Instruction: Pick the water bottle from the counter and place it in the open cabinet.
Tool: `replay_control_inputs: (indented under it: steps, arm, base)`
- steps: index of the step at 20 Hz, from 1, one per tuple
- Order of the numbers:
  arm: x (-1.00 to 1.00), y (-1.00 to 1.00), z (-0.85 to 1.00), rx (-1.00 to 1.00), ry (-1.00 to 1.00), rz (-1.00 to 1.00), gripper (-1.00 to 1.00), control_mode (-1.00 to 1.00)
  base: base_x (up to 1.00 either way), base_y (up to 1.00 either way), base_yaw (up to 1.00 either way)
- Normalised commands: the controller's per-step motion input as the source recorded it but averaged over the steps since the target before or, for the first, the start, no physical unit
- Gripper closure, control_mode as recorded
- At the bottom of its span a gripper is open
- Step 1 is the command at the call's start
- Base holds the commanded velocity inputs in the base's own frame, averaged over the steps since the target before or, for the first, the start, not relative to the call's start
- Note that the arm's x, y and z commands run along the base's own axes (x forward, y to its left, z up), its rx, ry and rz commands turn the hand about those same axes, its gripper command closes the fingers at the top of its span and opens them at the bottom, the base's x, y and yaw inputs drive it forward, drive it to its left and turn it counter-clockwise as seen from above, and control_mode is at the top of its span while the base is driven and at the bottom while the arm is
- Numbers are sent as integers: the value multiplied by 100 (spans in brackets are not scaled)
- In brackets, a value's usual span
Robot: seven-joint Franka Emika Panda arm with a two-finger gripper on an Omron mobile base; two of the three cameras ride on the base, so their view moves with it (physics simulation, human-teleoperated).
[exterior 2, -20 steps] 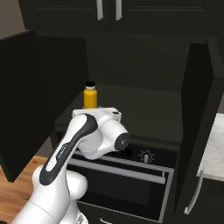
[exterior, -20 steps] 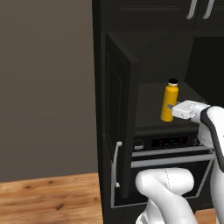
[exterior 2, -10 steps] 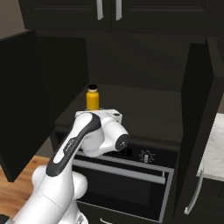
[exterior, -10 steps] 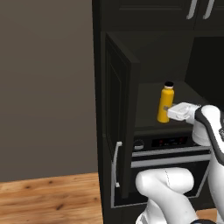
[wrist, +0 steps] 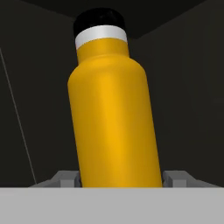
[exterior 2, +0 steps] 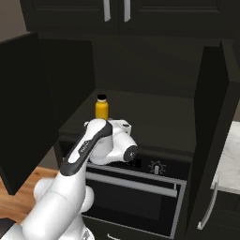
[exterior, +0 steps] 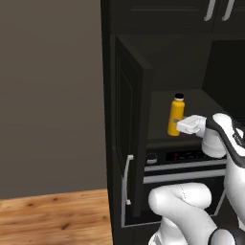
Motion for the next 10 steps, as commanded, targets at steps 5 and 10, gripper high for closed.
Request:
replay_control_inputs:
  steps: [5, 10]
  arm:
    - [33, 0, -29, 0, -1, -1, 100, -100]
    - [34, 0, -27, 0, -1, -1, 100, -100]
  base:
    - [0, 0, 0]
    - [0, 0, 0]
